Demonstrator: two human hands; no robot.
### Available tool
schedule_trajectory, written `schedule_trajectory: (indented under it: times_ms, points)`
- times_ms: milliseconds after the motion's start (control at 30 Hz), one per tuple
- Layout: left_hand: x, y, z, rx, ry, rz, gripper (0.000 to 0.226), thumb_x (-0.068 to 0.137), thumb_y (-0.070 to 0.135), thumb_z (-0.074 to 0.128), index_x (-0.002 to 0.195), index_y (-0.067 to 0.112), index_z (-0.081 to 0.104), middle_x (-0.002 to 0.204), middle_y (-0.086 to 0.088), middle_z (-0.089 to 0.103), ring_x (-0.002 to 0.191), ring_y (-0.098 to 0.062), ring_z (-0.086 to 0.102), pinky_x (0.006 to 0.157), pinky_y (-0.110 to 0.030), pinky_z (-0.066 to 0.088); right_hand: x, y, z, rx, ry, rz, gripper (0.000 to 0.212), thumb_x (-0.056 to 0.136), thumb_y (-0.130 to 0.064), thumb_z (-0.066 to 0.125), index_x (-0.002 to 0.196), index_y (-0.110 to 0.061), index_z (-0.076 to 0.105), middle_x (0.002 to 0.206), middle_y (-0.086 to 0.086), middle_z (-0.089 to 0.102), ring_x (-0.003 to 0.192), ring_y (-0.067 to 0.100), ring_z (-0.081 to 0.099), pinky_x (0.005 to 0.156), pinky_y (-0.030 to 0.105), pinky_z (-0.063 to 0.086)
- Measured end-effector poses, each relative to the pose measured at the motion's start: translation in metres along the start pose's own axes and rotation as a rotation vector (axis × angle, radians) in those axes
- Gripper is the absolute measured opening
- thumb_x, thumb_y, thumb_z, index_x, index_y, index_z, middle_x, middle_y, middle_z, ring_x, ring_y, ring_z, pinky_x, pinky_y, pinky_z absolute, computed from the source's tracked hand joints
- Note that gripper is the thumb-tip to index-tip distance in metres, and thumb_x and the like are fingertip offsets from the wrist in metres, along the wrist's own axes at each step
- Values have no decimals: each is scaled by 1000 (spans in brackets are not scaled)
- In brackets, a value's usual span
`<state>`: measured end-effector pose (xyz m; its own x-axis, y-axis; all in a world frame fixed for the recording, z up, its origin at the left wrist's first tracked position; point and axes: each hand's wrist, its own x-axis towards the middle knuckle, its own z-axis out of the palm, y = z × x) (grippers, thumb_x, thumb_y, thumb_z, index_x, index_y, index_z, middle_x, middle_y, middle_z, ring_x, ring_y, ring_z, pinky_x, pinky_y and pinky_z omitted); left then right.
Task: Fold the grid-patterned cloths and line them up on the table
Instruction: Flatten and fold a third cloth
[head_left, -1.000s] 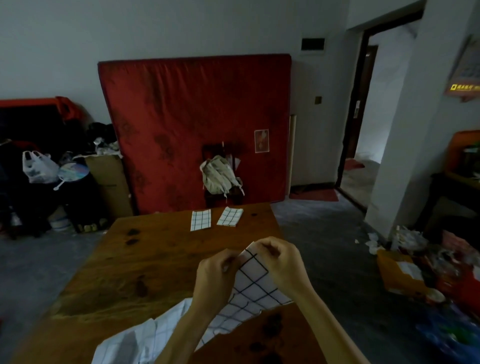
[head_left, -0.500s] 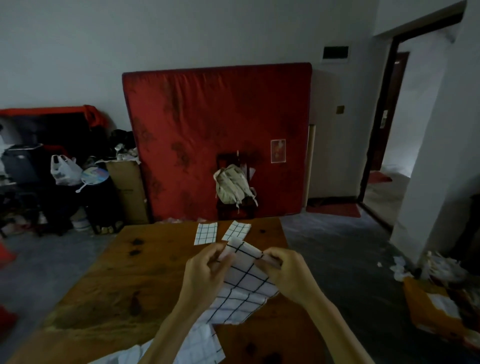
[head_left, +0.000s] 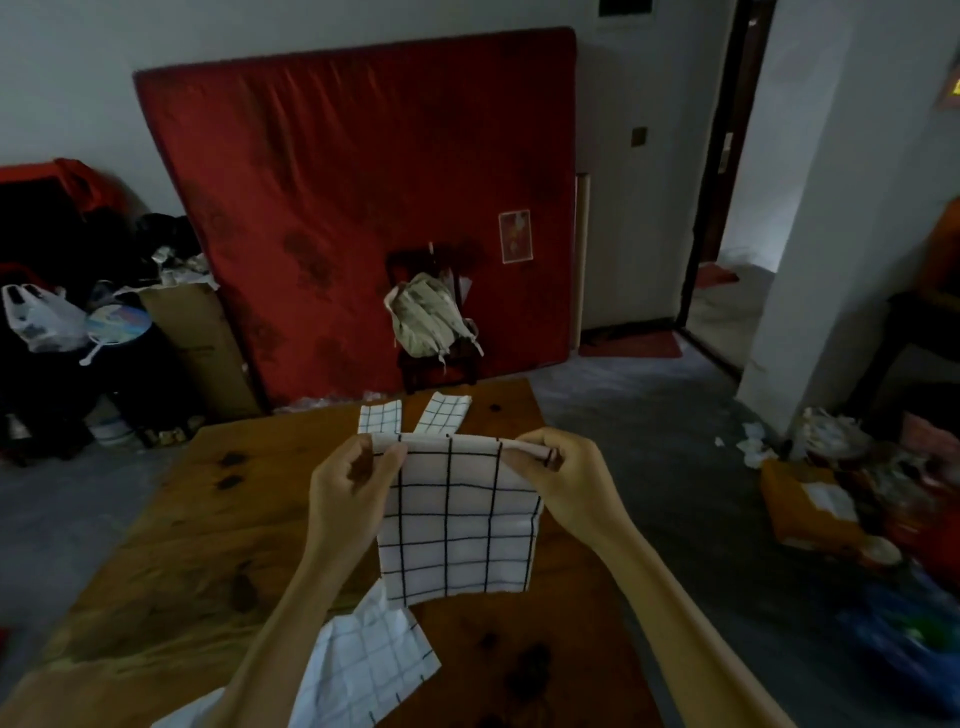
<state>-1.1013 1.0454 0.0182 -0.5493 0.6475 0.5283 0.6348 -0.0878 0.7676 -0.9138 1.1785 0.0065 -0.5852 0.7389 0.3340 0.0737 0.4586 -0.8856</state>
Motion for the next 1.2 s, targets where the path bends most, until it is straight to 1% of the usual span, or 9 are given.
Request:
schedule_trajectory:
  times_ms: [100, 233, 367, 600, 800, 933, 1033, 1133, 1200]
  points:
    - [1, -9, 4, -1, -9, -22, 7, 89, 18, 61, 93, 16, 67, 83, 7, 68, 78, -4, 63, 65, -13, 50, 0, 1, 4, 29, 43, 32, 8, 87, -32, 67, 90, -24, 69, 74, -5, 65, 63, 6, 57, 57, 19, 45]
    - [1, -12, 6, -70, -32, -86, 9, 91, 16, 59, 93, 19, 67, 84, 10, 68, 79, 2, 63, 65, -10, 49, -2, -2, 5, 75, 86, 86, 8, 86, -31, 69, 89, -24, 69, 74, -11, 66, 65, 1, 57, 59, 15, 44]
    - [1, -16, 5, -105, -68, -118, 12, 93, 18, 56, 95, 18, 68, 86, 9, 69, 79, -1, 64, 65, -13, 50, -5, -5, 4, 104, 103, 99, 9, 85, -28, 71, 90, -21, 69, 78, -5, 68, 67, 1, 59, 61, 14, 47]
    - [3, -12, 7, -139, -92, -129, 15, 95, 12, 52, 96, 6, 65, 68, 11, 57, 53, 6, 53, 48, -5, 39, -6, -8, 5, 99, 141, 105, 7, 85, -25, 71, 91, -22, 69, 80, -5, 69, 70, 1, 62, 66, 14, 50]
    - [4, -10, 3, -160, -81, -116, 11, 93, 12, 56, 95, 11, 66, 69, 7, 61, 51, 8, 54, 44, -6, 39, -8, -9, 5, 111, 141, 119, 9, 91, -27, 62, 96, -29, 69, 88, -4, 71, 81, 8, 66, 76, 22, 54]
    - [4, -15, 1, -134, -77, -90, 10, 90, 13, 59, 96, 13, 67, 73, 7, 65, 58, 6, 58, 49, -6, 42, -9, -6, 6, 91, 160, 126, 9, 92, -30, 60, 95, -32, 69, 79, 3, 68, 67, 10, 59, 65, 20, 49]
    - [5, -19, 2, -120, -67, -89, 10, 89, 13, 62, 96, 16, 68, 82, 11, 67, 72, 4, 63, 60, -7, 47, -9, -5, 7, 67, 160, 134, 10, 92, -32, 59, 92, -33, 68, 78, 12, 67, 65, 24, 57, 64, 30, 50]
    - [5, -19, 3, -134, -44, -114, 11, 87, 12, 64, 97, 16, 68, 84, 13, 66, 78, 8, 63, 64, -7, 48, -10, -3, 8, 36, 167, 139, 15, 94, -27, 58, 82, -33, 65, 64, -10, 65, 54, 4, 53, 58, 16, 46]
    - [5, -19, 3, -152, -38, -113, 11, 86, 11, 65, 96, 16, 68, 83, 14, 66, 78, 8, 63, 64, -6, 48, -10, -3, 9, 31, 177, 142, 15, 94, -25, 57, 85, -33, 65, 59, -17, 63, 52, -2, 52, 54, 11, 43]
